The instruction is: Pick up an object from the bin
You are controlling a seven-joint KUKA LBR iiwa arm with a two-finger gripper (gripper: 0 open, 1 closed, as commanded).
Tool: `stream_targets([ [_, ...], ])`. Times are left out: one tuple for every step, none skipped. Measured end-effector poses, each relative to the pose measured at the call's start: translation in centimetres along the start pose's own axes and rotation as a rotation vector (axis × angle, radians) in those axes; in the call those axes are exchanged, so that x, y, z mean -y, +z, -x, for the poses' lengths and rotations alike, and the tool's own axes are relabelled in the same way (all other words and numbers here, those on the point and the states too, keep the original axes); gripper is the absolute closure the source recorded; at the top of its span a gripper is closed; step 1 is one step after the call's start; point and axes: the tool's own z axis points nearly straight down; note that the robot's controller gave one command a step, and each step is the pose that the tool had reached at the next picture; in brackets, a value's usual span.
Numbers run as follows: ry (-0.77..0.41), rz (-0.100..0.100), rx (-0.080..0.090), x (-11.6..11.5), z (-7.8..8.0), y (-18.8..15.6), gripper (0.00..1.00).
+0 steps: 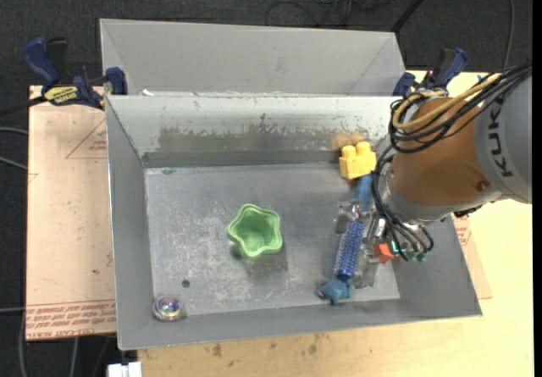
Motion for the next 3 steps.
stream_targets([
  [-0.360, -0.001, 0.005, 2.1, 1.1, 7.0, 0.00],
  [-0.365, 0.001, 0.008, 1.8, 1.1, 6.9, 1.00],
  [-0.469, -0.005, 0.015, 2.5, 0.3, -9.0, 1.00],
])
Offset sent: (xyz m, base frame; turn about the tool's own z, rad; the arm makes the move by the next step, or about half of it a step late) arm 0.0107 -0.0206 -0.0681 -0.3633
